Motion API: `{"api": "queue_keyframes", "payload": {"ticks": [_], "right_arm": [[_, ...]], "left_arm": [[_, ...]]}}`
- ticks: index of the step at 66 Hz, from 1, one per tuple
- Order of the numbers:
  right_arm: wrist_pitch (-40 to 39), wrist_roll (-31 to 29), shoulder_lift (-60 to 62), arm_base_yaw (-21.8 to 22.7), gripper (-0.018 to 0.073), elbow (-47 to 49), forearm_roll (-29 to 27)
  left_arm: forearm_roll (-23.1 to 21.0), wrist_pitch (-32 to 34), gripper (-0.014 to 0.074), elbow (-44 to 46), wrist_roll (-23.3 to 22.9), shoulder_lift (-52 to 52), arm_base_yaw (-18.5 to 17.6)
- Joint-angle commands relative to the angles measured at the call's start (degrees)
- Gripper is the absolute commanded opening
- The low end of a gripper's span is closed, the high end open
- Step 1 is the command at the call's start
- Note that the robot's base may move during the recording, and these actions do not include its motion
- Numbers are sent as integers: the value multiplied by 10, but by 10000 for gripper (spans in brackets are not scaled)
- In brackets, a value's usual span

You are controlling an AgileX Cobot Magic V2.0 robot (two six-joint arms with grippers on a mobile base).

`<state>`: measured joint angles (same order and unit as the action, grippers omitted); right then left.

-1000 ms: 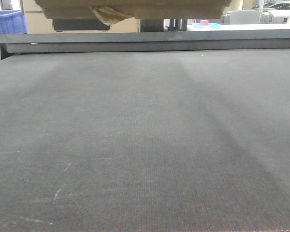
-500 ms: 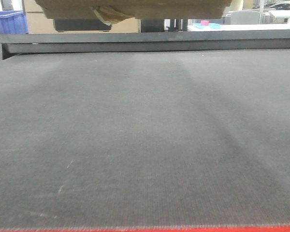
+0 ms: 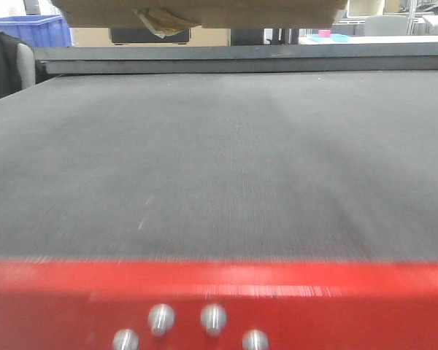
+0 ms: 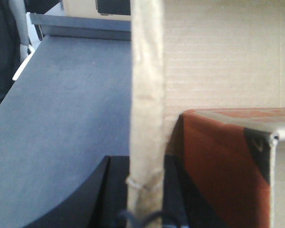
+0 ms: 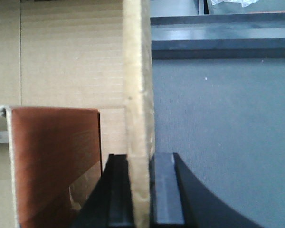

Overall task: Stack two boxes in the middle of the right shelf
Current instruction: 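Drive the base away from the red table holding the boxes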

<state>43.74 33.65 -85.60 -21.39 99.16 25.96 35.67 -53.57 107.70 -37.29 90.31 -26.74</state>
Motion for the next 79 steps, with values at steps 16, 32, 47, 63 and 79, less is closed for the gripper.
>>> {"api": "queue_keyframes", "payload": {"ticks": [16,32,47,63,79], "right_arm": [[-40,4,8,2,-154,7,15],[-40,4,8,2,-154,7,15],[-40,4,8,2,-154,7,15],[-40,4,8,2,-154,7,15],[-40,4,8,2,-154,7,15]], "left_arm": [[12,23,-111,6,-5,-11,4],[12,24,-111,6,-5,-11,4],[12,24,-111,6,-5,-11,4],[12,24,-111,6,-5,-11,4],[12,24,-111,6,-5,-11,4]]}}
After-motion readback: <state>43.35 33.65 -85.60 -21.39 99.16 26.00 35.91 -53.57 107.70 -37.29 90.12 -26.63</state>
